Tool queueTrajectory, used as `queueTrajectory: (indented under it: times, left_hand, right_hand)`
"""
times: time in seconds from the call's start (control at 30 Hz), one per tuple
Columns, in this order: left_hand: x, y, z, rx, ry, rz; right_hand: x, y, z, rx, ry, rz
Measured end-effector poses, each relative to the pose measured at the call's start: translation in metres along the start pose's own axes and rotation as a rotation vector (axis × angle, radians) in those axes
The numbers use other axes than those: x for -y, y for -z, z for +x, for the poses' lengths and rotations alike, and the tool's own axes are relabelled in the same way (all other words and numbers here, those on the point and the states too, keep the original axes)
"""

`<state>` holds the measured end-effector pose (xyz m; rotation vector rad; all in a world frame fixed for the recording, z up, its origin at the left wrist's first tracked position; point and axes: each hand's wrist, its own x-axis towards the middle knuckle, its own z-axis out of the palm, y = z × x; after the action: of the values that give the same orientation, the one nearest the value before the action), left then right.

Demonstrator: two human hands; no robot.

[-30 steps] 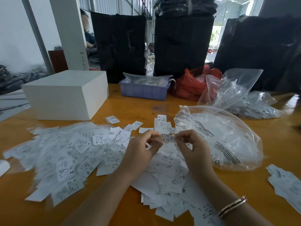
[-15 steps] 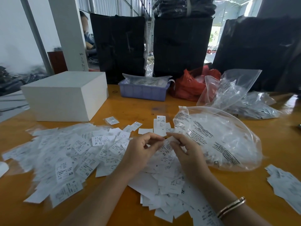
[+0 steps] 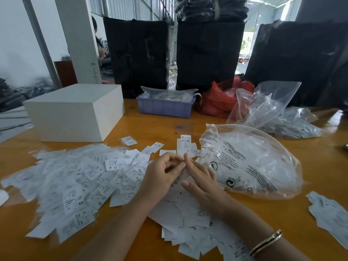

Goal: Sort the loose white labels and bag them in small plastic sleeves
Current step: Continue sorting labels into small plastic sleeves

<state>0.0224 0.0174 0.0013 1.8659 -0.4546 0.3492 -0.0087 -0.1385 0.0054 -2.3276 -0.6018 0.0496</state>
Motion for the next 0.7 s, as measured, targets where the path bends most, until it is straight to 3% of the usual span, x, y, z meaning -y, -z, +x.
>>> queueTrajectory:
  times: [0.1,0.23,0.33,0.43,0.53,0.6,0.7]
  left_hand:
    - [0.0,0.003,0.001,-0.032,0.006,0.021]
    - [0.004,0.011,0.004,-0.211,-0.018,0.237]
    - [0.006,0.017,0.005,-0.289,-0.047,0.463]
    - [0.006,0.024,0.006,-0.335,-0.027,0.589]
    - [0.009,0.029,0.008,-0.368,0.048,0.771]
    - [0.012,0.03,0.007,-0.343,0.102,0.907]
    - [0.016,0.03,0.006,-0.26,0.149,1.009]
  right_hand:
    - [-0.003,0.001,0.001,-0.198,0.076,-0.122]
    - [-0.011,0.019,0.003,-0.83,0.119,-0.161]
    - [-0.031,0.039,-0.005,-1.02,-0.003,-0.3]
    - [-0.053,0.053,-0.013,-0.93,-0.354,-0.416]
    - [-0.064,0.052,-0.012,-0.609,-0.624,-0.472]
    - [-0.067,0.05,-0.009,-0.505,-0.665,-0.497]
    - [-0.067,0.05,-0.007,-0.545,-0.637,-0.492]
